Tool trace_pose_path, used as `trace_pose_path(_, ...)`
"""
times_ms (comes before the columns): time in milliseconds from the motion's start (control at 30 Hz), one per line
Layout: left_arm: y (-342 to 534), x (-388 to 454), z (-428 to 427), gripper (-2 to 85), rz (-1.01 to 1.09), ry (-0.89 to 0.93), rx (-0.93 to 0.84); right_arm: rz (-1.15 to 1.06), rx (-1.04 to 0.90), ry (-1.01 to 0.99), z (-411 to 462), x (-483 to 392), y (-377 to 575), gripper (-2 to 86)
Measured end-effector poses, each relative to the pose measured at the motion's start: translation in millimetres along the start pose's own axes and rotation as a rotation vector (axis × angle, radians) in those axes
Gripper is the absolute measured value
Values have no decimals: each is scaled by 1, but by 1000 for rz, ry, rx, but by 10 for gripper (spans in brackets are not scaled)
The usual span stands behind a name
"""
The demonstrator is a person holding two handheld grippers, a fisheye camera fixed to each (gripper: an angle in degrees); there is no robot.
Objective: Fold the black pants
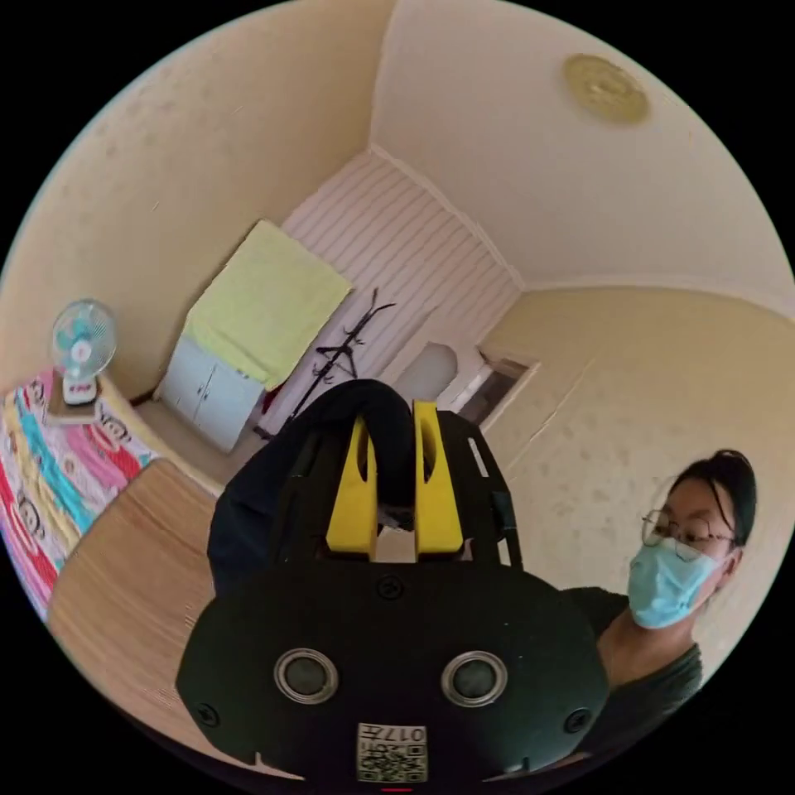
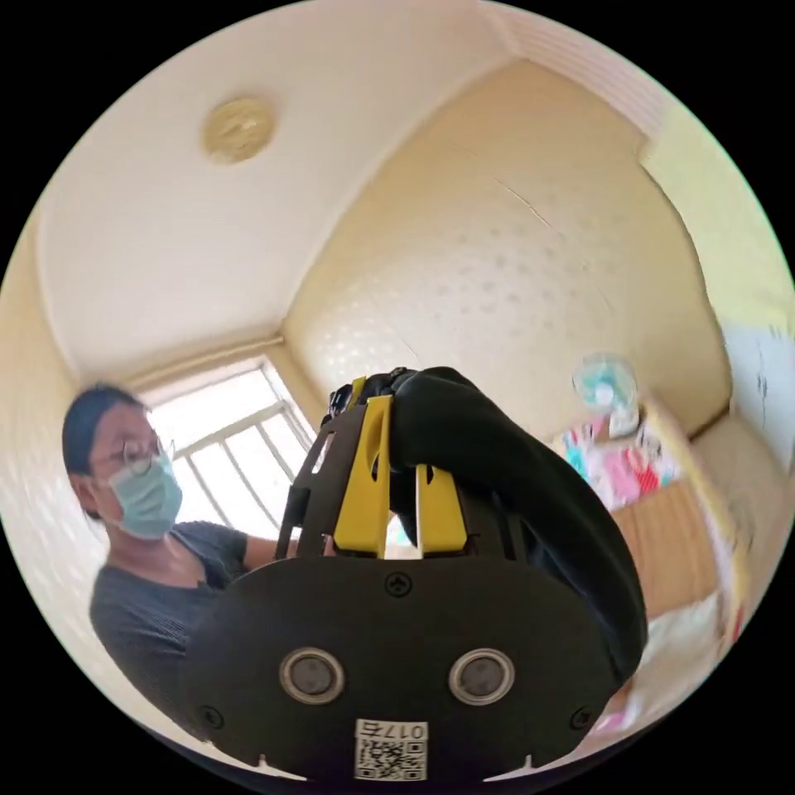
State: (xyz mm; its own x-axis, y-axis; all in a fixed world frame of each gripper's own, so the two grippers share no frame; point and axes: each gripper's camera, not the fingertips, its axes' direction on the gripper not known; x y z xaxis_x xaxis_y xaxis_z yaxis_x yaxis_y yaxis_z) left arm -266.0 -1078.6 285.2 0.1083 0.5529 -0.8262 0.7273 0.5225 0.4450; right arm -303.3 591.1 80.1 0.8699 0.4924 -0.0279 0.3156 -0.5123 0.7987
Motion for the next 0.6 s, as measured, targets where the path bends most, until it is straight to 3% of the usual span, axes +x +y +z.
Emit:
trace_pose_path(100, -41, 15, -59, 75, 130, 285, 38, -263, 33, -68, 20, -65, -8, 0)
trace_pose_path(167, -52, 12, -97, 79, 137, 342, 17, -280, 19, -109, 47, -82, 1, 3)
trace_pose_path(233, -52, 1, -136, 81, 92, 296, -28, -187, -23, -125, 97, -81, 32, 8)
trace_pose_path(367, -5, -50, -231, 84, -112, 6, -143, 76, -223, -37, 193, -44, 106, 16)
trace_pose_path(467, 69, -104, -309, 84, -368, -235, -199, 339, -654, 6, 302, 15, 190, 32)
trace_pose_path(500, 108, -126, -343, 84, -515, -375, -200, 407, -909, -21, 350, 42, 233, 32)
trace_pose_path(533, 131, -135, -363, 85, -599, -456, -194, 483, -1171, -121, 389, 65, 281, 27)
trace_pose_path(600, 230, -154, -439, 98, -915, -726, -106, 630, -1420, -393, 422, 84, 344, 19)
